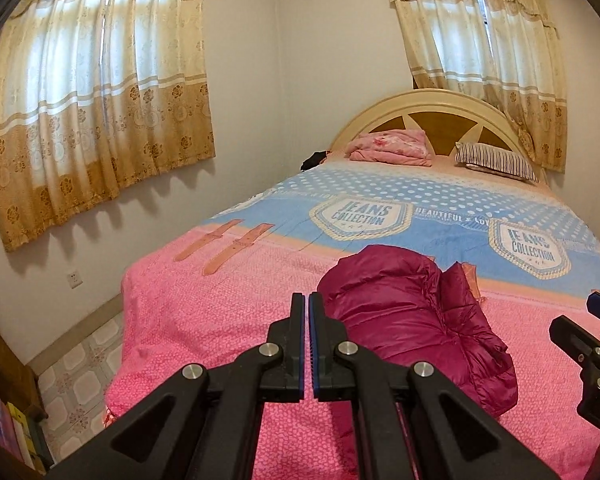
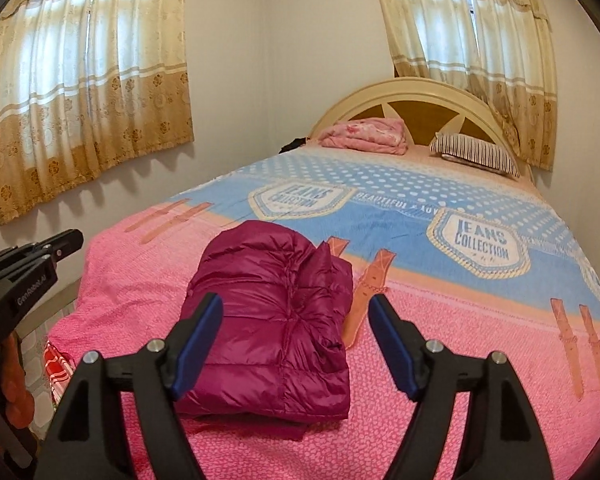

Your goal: Fold large clothes

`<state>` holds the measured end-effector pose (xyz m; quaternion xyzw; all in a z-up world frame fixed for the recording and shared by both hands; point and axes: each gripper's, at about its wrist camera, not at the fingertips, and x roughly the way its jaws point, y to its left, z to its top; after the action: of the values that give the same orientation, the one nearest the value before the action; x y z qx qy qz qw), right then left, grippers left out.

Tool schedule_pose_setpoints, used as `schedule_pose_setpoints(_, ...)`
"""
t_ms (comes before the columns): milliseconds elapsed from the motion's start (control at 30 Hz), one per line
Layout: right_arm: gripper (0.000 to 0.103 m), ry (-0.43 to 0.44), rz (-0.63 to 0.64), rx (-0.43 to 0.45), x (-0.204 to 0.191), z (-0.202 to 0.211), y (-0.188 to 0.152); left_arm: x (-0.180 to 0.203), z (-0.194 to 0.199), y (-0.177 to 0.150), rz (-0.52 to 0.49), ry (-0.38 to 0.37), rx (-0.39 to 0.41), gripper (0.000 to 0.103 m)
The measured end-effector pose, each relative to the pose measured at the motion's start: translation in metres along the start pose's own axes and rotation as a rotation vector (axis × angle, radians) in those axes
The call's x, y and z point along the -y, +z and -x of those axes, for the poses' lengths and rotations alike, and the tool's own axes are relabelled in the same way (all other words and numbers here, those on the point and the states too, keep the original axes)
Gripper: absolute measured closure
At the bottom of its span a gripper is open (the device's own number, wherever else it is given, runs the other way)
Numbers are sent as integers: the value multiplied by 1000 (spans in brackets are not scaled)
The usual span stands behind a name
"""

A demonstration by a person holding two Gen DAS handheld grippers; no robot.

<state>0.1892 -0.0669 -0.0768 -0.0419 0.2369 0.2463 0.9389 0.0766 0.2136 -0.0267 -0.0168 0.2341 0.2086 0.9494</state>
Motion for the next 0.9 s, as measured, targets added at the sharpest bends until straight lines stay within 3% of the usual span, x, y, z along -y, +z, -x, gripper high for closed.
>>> schedule_pose_setpoints(900, 25, 10, 10, 4, -4, 3, -2, -4, -5, 3, 4, 7, -3, 101)
